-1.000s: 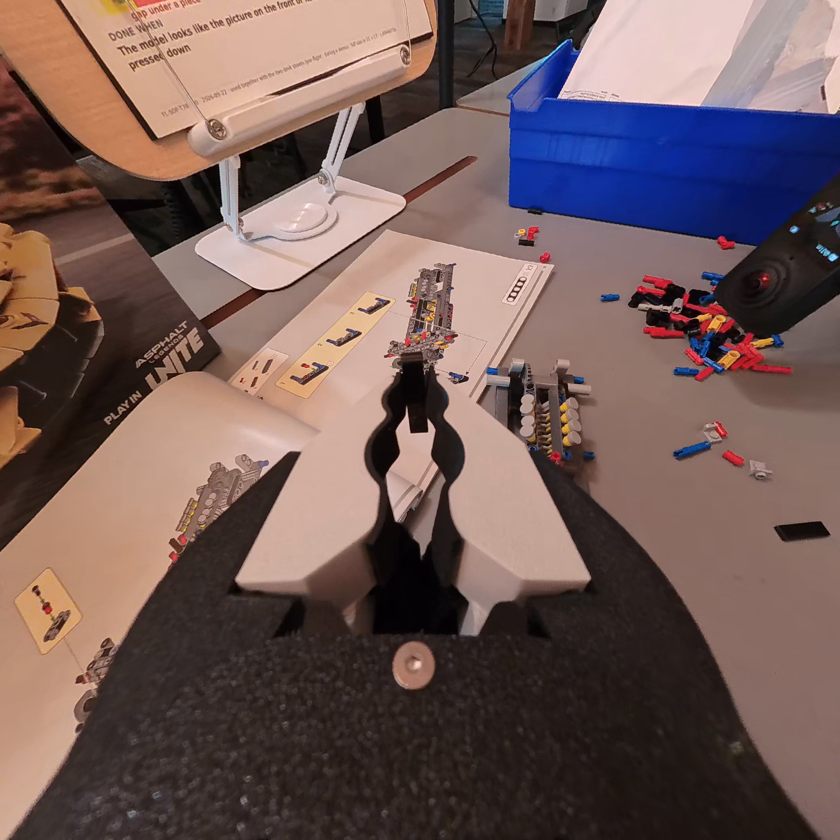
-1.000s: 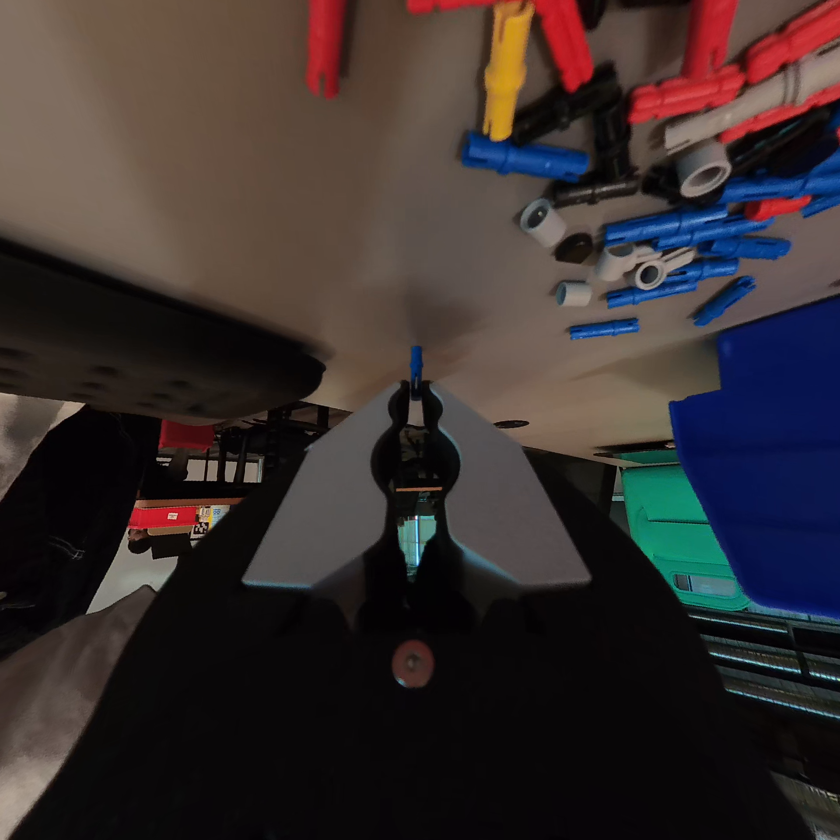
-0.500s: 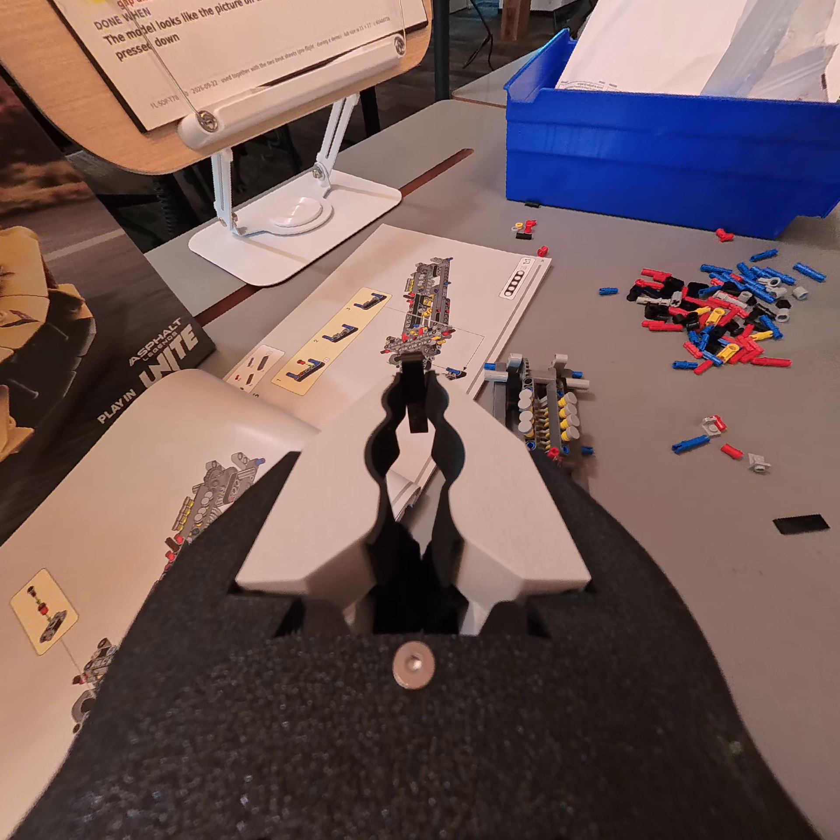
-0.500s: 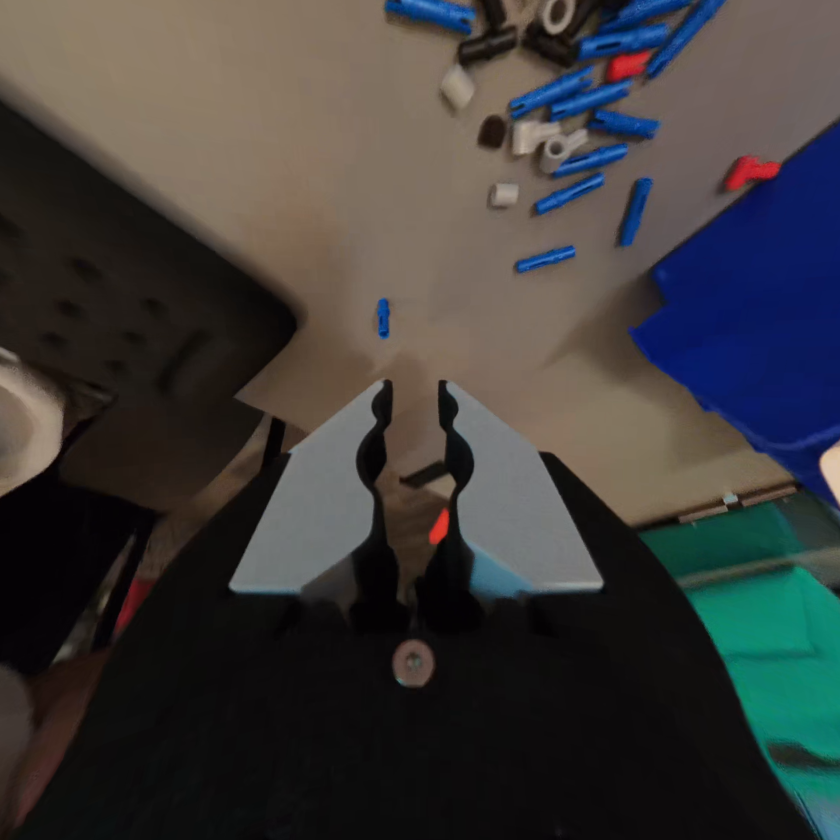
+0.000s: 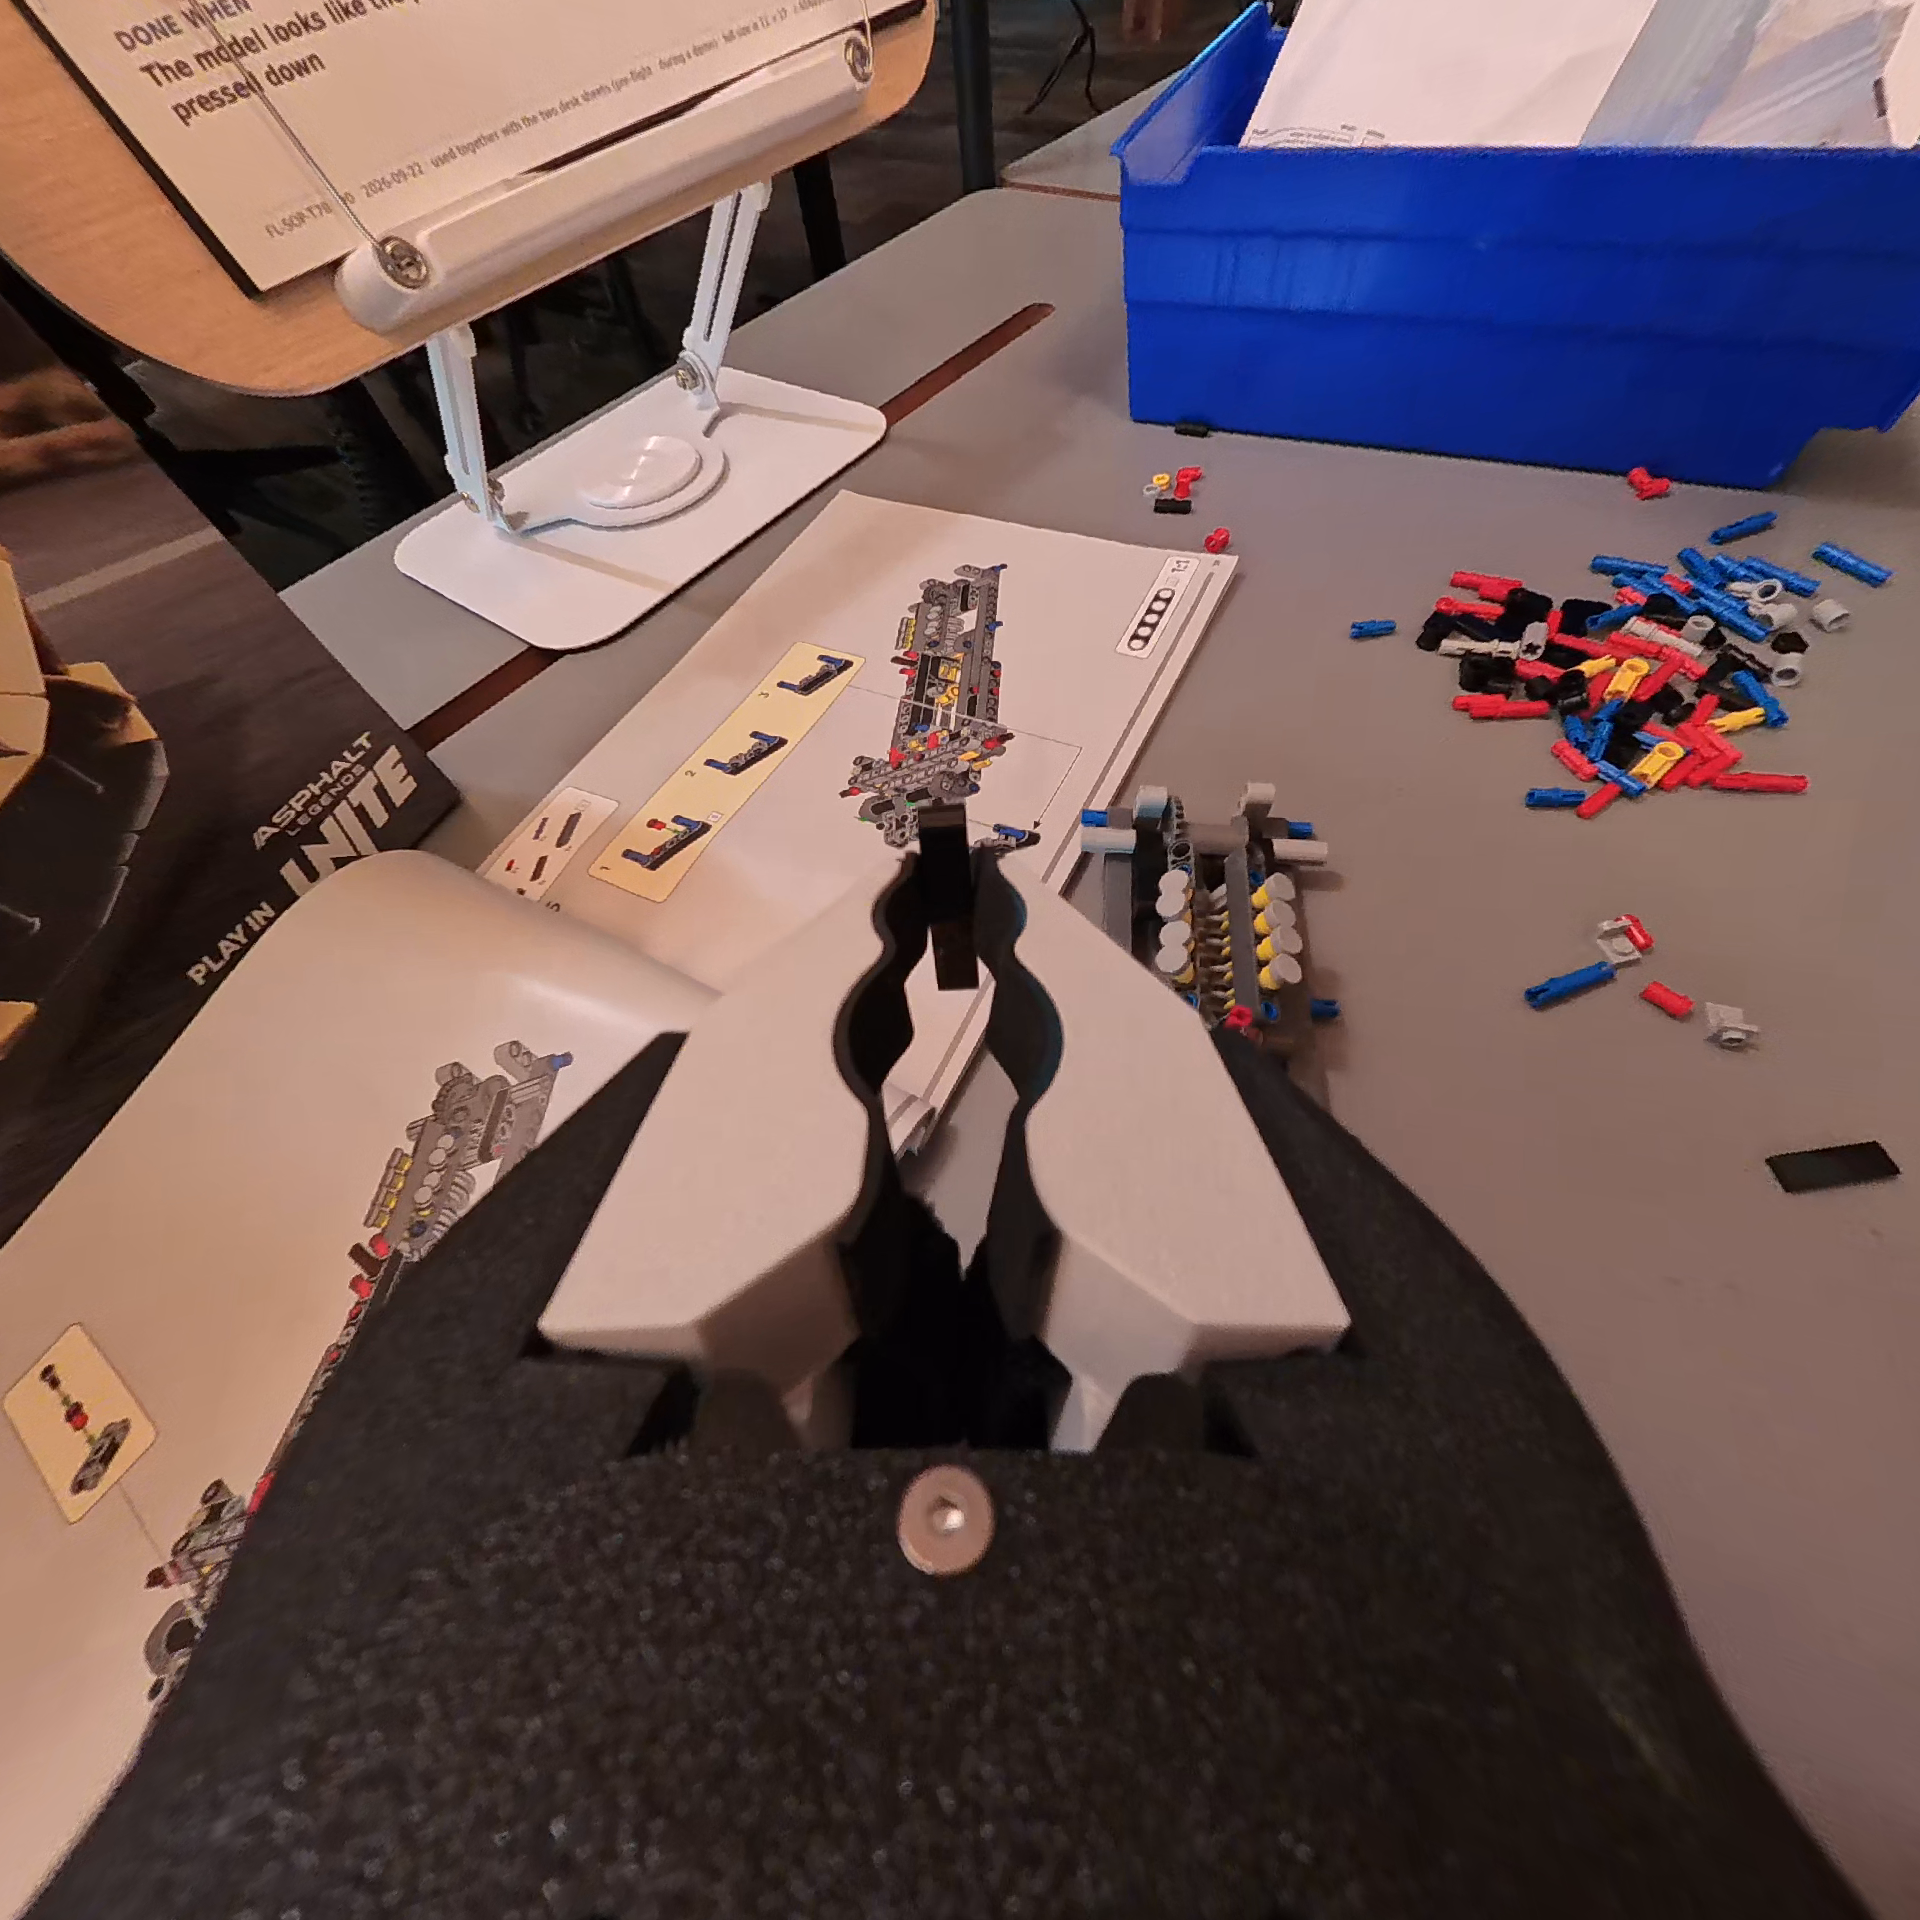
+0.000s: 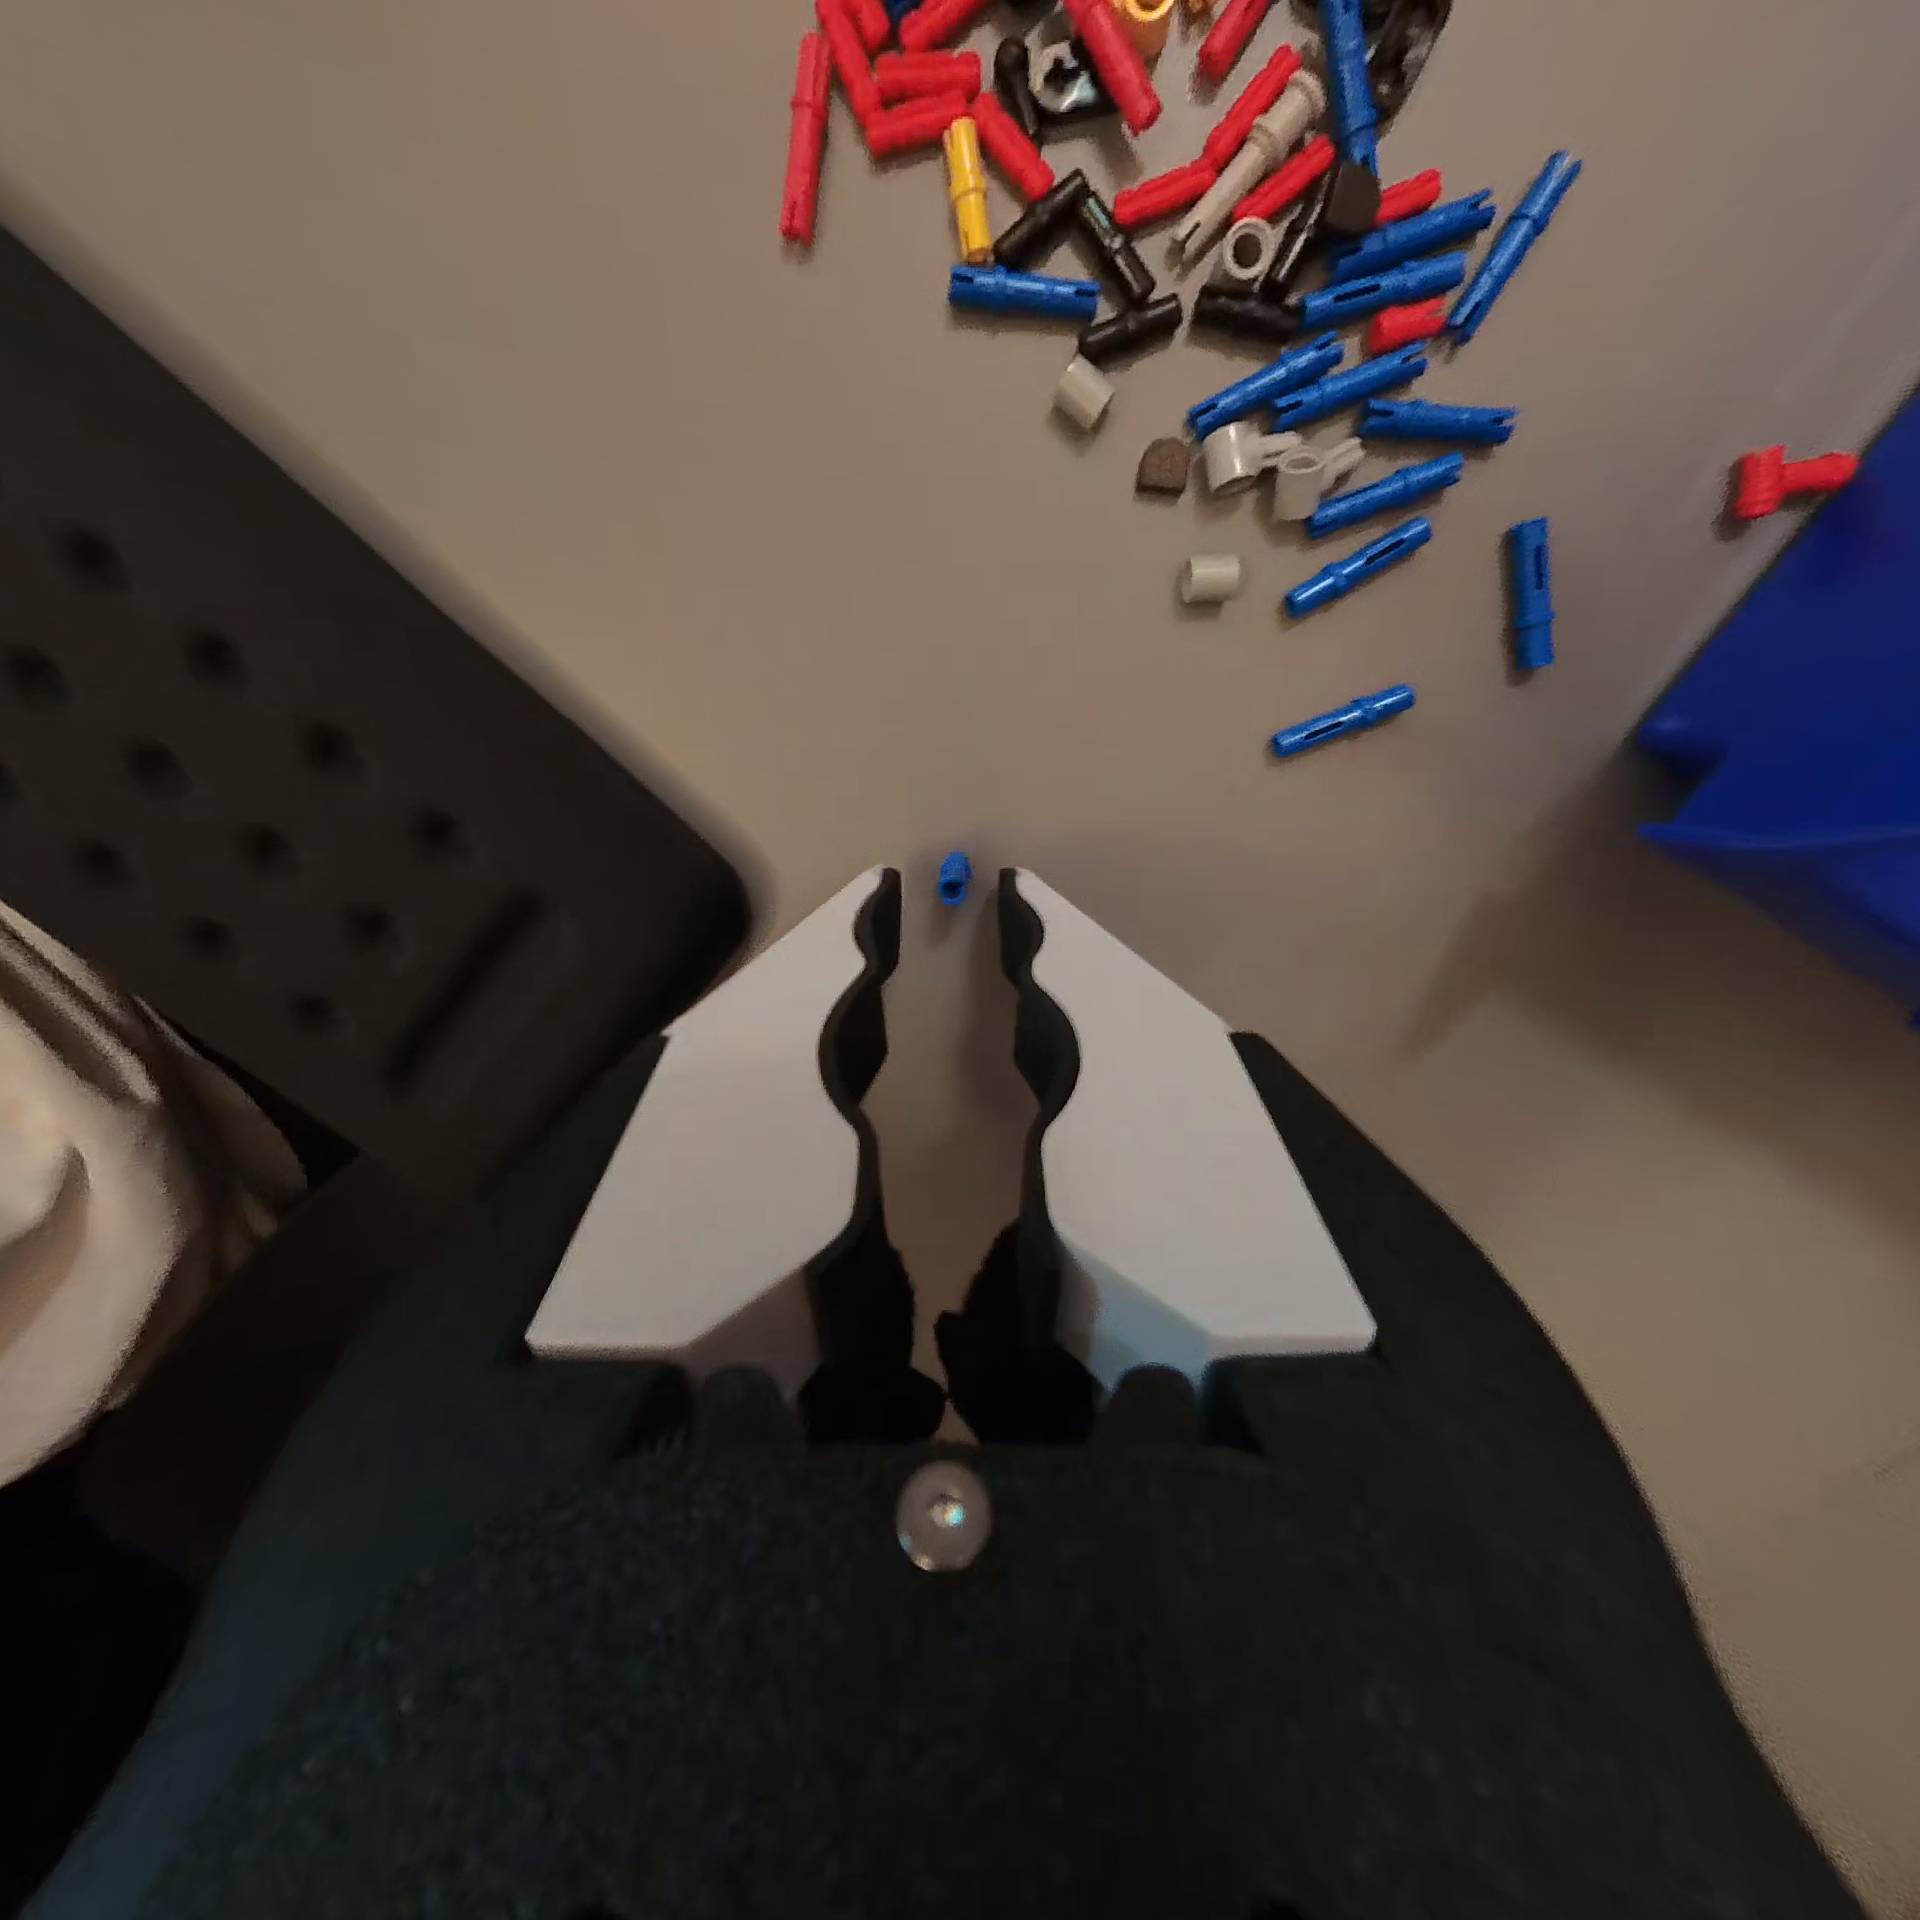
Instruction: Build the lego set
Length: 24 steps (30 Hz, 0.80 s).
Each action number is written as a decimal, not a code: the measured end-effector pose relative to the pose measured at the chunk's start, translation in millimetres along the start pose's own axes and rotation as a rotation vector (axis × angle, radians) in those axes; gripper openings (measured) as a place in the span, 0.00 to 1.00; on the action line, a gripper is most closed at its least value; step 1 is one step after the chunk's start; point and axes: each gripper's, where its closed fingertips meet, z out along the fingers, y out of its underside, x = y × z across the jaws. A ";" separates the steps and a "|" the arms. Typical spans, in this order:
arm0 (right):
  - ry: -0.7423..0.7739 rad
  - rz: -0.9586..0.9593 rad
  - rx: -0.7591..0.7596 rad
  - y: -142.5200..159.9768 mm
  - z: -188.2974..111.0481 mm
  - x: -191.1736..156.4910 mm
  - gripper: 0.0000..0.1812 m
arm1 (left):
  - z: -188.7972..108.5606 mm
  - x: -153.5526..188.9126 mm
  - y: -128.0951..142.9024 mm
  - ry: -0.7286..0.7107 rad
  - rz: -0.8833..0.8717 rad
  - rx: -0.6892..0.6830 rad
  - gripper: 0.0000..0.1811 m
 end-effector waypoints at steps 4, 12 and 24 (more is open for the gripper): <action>0.018 -0.024 0.006 -2.1 -0.5 2.5 0.05 | 2.2 -0.2 3.3 0.003 -0.003 -0.011 0.03; 0.020 -0.046 -0.022 -0.9 0.5 3.3 0.02 | 3.2 1.1 4.9 0.010 -0.005 -0.016 0.03; 0.157 -0.272 1.012 -240.9 -103.4 -100.1 0.02 | -19.5 47.3 -50.1 0.293 -0.212 0.285 0.03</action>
